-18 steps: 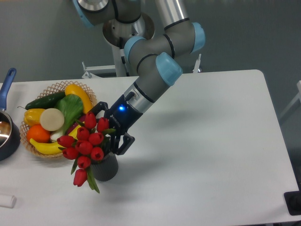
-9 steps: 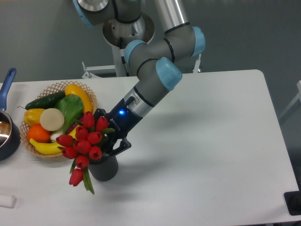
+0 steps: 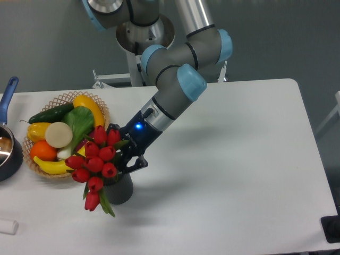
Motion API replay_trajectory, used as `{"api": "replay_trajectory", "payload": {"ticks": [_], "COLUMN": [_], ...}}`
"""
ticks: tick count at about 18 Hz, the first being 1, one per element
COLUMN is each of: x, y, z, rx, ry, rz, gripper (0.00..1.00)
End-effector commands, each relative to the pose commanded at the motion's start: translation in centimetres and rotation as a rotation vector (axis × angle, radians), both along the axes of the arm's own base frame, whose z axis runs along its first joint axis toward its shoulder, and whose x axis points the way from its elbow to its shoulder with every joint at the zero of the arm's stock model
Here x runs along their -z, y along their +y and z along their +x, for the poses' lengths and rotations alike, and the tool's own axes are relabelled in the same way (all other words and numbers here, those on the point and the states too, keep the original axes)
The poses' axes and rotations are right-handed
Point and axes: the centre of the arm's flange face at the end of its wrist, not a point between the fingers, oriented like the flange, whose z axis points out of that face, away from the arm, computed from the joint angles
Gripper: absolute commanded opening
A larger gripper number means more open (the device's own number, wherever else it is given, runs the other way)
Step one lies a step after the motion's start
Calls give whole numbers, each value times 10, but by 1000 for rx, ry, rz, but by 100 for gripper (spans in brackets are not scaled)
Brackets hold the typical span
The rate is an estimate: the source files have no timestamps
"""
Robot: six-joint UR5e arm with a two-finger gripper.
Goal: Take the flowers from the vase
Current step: 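Close the gripper on the tulip stems, then lift the gripped tulips up out of the black vase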
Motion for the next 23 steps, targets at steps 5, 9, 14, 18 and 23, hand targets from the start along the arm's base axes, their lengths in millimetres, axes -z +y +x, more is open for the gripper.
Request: {"api": "replay_trajectory", "payload": {"ticks": [5,9,14,18,23], "x": [-35,-52,-83,-102,-128], "y": [-6,-6,-3,-4,-10], "z": [1,2,-1,-3,-1], "rx": [-65,-82,-97,-113,-139], "ry": [-33,-38,-62,-72,-74], "rz": [-1,6,49,67,83], "gripper": [44,44,44,44,44]}}
